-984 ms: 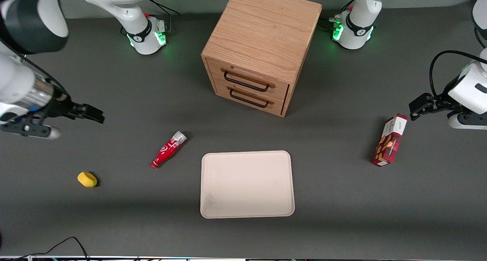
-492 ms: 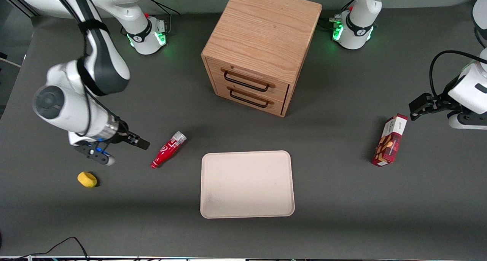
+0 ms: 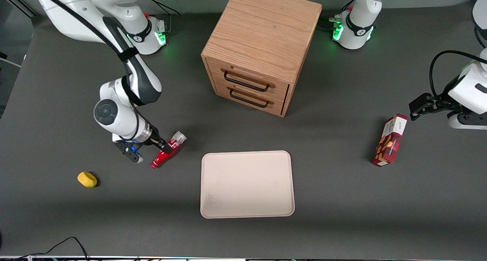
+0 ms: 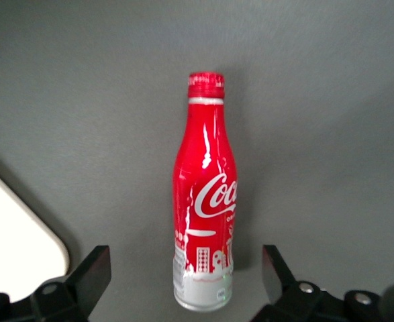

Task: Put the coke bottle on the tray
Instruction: 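Close the right gripper around the bottle's body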

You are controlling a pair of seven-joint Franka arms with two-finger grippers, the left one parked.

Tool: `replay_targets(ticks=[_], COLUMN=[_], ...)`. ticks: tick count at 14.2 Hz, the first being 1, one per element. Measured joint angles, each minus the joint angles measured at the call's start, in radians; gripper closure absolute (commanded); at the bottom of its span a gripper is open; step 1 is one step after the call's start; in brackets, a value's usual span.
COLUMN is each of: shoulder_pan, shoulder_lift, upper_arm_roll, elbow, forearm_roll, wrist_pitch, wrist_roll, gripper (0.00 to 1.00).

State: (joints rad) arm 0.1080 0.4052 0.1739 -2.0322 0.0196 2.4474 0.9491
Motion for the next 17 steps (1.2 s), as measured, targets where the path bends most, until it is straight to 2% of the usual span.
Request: replay_targets(ticks=[9, 11, 14, 17], shoulder_pan=[0.015, 0.015, 0.016, 0.016], shoulder_lift=[0.094, 0.106, 0.110, 0.111], upper_arm_roll=[-0.022, -0.028, -0.035, -0.035], elbow=[-0.008, -0.008, -0.008, -0.005], forearm_roll=[0.000, 0.000, 0.000, 0.000], wrist_pitch=[0.095, 0.110, 0.114, 0.118], wrist_roll=[0.018, 0.018, 0.018, 0.018], gripper=[0.02, 0.22, 0.59, 0.87])
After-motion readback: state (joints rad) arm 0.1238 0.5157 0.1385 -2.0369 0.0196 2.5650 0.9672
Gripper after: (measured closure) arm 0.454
